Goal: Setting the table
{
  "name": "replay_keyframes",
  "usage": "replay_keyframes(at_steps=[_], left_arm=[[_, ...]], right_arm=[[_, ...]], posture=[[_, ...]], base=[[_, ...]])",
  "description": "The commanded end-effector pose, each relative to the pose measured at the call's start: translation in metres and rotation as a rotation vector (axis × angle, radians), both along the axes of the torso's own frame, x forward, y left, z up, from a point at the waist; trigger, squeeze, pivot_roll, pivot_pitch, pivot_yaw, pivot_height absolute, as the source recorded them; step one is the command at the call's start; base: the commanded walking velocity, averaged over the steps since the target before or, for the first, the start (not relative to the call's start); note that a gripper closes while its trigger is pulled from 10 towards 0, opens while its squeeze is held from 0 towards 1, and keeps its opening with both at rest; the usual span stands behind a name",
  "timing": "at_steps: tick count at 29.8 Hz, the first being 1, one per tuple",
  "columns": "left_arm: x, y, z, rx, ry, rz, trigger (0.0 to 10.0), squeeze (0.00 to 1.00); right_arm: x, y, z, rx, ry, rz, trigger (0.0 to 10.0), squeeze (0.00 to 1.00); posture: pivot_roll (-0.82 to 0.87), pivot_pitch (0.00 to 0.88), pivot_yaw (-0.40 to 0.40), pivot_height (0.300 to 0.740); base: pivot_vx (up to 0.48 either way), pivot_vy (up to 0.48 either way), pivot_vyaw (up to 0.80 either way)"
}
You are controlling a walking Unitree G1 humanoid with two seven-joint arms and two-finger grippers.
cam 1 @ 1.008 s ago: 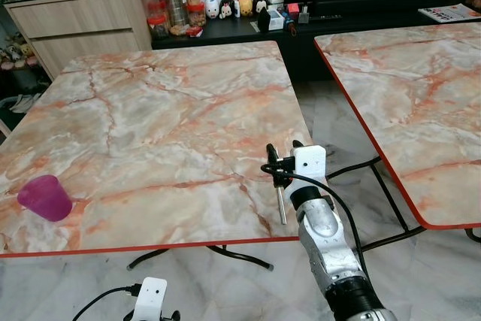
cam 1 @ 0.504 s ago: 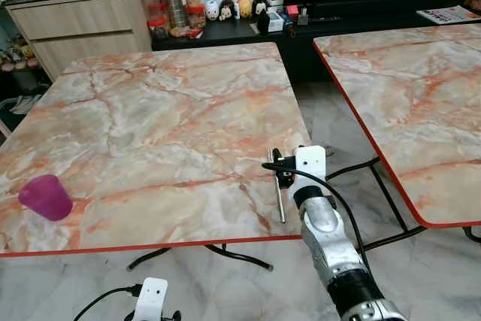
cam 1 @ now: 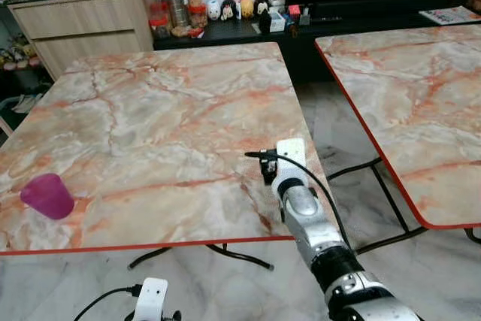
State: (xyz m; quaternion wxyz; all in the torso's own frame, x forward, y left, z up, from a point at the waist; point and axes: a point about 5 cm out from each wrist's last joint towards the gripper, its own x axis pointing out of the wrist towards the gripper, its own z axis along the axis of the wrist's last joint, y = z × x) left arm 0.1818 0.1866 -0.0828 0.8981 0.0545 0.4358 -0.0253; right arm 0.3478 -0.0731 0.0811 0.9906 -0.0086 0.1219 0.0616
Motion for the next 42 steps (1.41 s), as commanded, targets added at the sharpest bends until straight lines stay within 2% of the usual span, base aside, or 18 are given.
replay_keyframes(at_steps=[1, 6, 20, 30, 42], left_arm=[[-0.003, 0.003, -0.001, -0.002, 0.013, 0.021, 10.0, 0.00], [-0.006, 0.004, -0.002, -0.001, 0.020, 0.023, 10.0, 0.00], [-0.005, 0.000, -0.003, -0.012, 0.023, 0.019, 10.0, 0.00], [-0.007, 0.001, -0.004, -0.010, 0.032, 0.019, 10.0, 0.00], [-0.008, 0.000, -0.004, -0.017, 0.040, 0.017, 10.0, 0.00]], right_arm=[[0.003, 0.004, 0.004, 0.010, 0.004, -0.005, 10.0, 0.00], [0.001, 0.004, -0.002, 0.012, 0.040, -0.020, 10.0, 0.00], [-0.006, -0.011, -0.025, -0.009, 0.158, -0.090, 10.0, 0.00], [-0.011, -0.010, -0.034, 0.010, 0.209, -0.086, 10.0, 0.00], [-0.010, -0.008, -0.034, 0.025, 0.231, -0.086, 10.0, 0.00]], posture=[[0.00, 0.000, 0.057, 0.740], [0.00, 0.000, 0.057, 0.740], [-0.01, 0.000, 0.055, 0.740], [0.00, 0.000, 0.059, 0.740], [0.00, 0.000, 0.057, 0.740]], base=[[0.000, 0.000, 0.00], [0.000, 0.000, 0.00], [0.000, 0.000, 0.00], [0.000, 0.000, 0.00], [0.000, 0.000, 0.00]])
